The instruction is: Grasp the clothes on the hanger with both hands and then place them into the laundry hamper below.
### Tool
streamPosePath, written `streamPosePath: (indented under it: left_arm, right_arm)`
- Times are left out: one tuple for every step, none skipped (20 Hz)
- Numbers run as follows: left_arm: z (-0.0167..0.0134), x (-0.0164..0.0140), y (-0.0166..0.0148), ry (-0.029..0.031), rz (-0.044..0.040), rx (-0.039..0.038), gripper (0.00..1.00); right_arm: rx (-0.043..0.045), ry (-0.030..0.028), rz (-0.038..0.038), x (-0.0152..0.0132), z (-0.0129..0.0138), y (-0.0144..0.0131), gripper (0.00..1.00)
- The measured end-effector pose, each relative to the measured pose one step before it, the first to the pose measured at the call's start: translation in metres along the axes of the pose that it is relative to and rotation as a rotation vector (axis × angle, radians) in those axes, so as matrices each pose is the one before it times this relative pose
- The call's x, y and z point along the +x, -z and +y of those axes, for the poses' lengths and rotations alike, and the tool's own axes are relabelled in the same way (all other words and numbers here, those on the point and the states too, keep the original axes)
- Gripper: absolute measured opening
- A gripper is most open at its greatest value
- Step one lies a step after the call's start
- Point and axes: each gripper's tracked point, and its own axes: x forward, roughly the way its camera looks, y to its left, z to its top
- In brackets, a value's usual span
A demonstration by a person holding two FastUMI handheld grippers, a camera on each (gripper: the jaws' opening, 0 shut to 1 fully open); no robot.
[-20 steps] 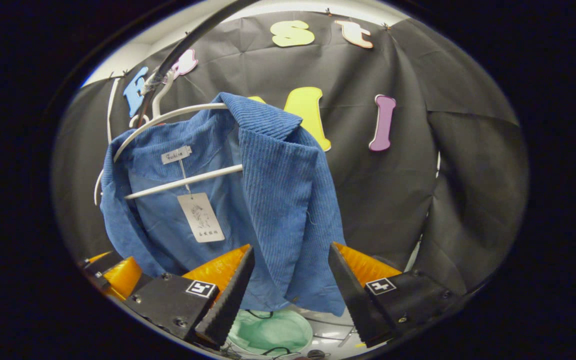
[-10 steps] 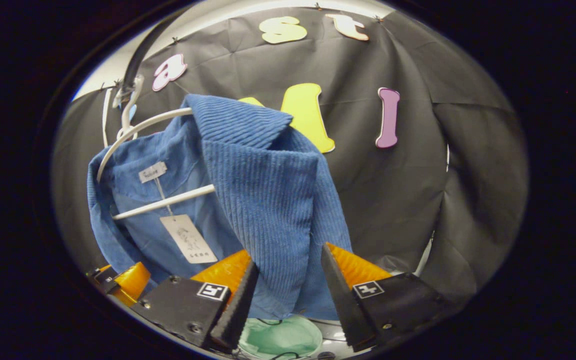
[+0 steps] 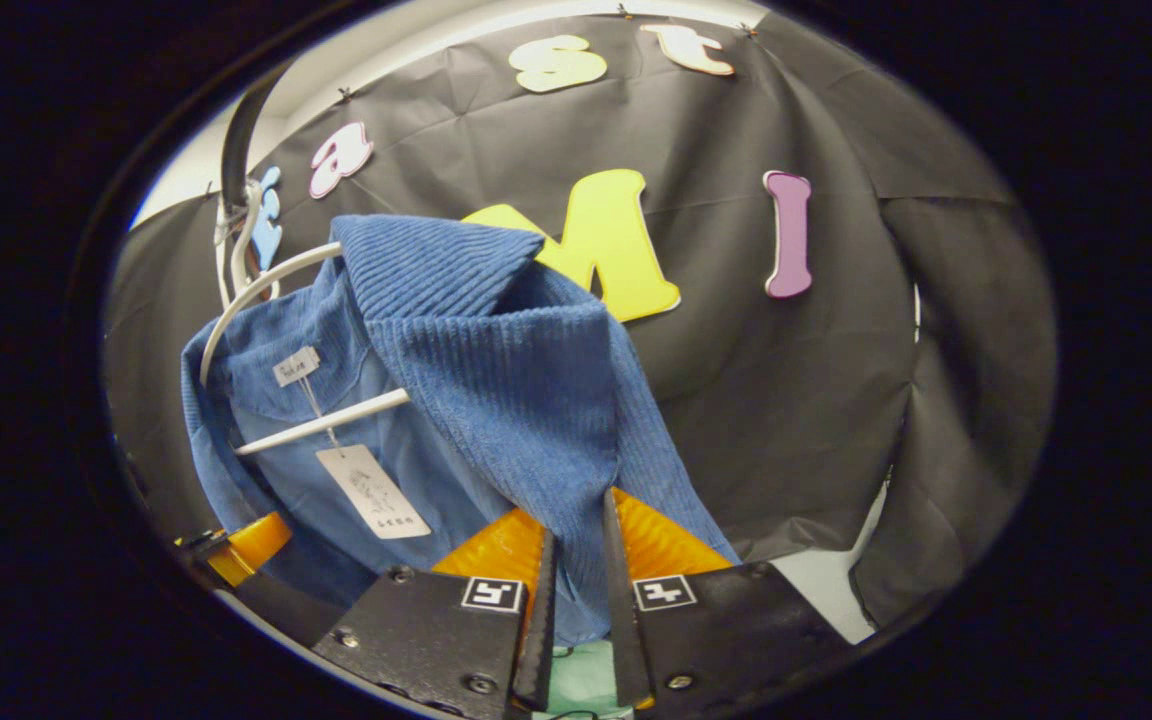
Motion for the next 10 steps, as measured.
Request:
streamPosePath:
  left_arm:
    - [0.00184,0.00266,0.00186,-0.00792,0.01242,-0.00572,0.31]
    - [0.00339,-0.00038,0.00385,-0.01697,0.01194,-0.00543,0.22]
    - [0.00014,0.00216,0.00293,-0.00140,0.01476,-0.00127,0.12]
    - [-0.00489,0.00056,0.00014,0.01885,0.01544,-0.00632,0.02]
    - [-0.00191,0.00069,0.00154,0.00540,0.00752,-0.00639,0.05]
    - [-0.00102,0.00338,0.00030,0.01426,0.00850,-0.00290,0.12]
    - [-0.00391,-0.00011,0.00010,0.02978,0.01678,-0.00595,0.05]
    - [-0.00011,-0.00169,-0.00180,0.01536,0.00111,-0.00895,0.10]
    - [0.00143,0.00161,-0.00168,0.00093,0.00547,-0.01202,0.05]
    - [-0.00164,-0.00372,0.00127,0.01767,0.00280,-0.00590,0.01]
  right_arm:
    - [-0.00906,-0.01218,0.01139,0.00265,0.00210,0.00185,0.25]
    - [-0.00234,-0.01223,0.01267,0.00208,0.00147,0.00075,0.20]
    - [0.00240,-0.01420,0.00874,0.00175,0.00140,0.00206,0.18]
    - [0.00623,-0.01379,0.00825,0.00147,0.00052,0.00039,0.14]
    - [0.01243,-0.01405,0.00739,0.00171,0.00002,0.00097,0.14]
    - [0.01027,-0.01450,0.00572,0.00109,-0.00006,-0.00074,0.12]
    - [0.00723,-0.01596,0.00014,-0.00145,-0.00004,-0.00065,0.11]
    - [0.00397,-0.01536,-0.00232,-0.00093,-0.00009,-0.00319,0.07]
    - [0.01031,-0.01153,-0.00424,-0.00194,-0.00190,-0.00191,0.06]
    - [0.01644,-0.00900,-0.00261,-0.00111,-0.00264,-0.00254,0.05]
